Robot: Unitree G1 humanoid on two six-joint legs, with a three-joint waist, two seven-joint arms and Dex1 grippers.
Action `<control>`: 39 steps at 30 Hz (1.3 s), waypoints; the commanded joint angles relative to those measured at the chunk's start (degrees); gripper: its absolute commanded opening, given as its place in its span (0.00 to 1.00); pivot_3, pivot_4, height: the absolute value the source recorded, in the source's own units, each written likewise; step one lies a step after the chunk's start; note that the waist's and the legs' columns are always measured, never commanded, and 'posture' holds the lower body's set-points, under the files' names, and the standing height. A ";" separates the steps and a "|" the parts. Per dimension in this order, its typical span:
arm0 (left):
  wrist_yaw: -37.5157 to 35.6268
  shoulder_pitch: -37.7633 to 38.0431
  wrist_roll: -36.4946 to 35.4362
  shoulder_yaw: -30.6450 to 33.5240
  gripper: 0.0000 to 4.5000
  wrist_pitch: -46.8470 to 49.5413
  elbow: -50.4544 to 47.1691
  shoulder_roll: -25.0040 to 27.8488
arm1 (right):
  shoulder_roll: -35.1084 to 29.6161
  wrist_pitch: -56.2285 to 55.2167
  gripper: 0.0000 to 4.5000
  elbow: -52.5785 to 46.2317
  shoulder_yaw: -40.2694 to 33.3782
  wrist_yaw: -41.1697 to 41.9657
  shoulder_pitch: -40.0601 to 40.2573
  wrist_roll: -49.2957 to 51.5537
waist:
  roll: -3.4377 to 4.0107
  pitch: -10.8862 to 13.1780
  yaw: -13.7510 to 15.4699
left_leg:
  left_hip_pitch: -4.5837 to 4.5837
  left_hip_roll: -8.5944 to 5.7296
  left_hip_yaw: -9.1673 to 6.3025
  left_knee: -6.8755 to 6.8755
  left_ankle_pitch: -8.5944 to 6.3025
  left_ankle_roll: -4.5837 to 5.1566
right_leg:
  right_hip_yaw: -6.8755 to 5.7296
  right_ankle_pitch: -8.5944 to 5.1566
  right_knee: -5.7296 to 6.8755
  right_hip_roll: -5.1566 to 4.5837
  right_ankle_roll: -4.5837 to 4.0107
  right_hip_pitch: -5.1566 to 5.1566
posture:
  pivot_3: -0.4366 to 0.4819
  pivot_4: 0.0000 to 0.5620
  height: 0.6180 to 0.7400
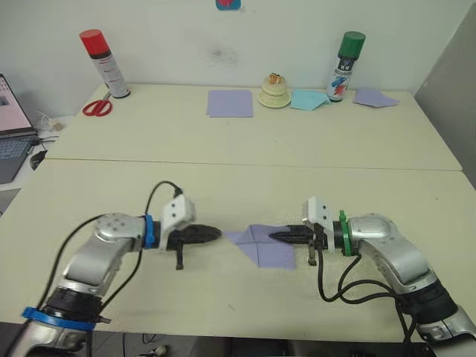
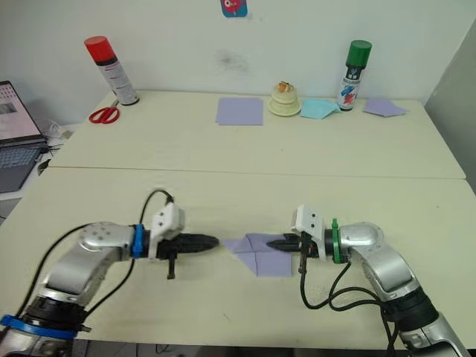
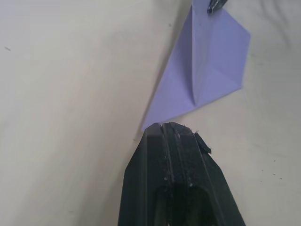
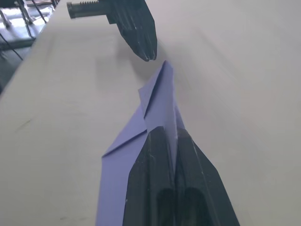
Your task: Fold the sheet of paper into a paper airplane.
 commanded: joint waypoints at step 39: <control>-0.57 11.51 -7.45 6.09 0.00 3.45 -19.10 7.67 | -12.46 -38.35 0.25 -2.51 1.83 -17.93 12.70 -7.27 | -0.37 0.53 -0.20 | 0.20 0.12 0.23 0.67 0.07 -0.12 | 0.14 0.02 0.43 0.12 -0.17 0.34 | 0.48 0.27 1.00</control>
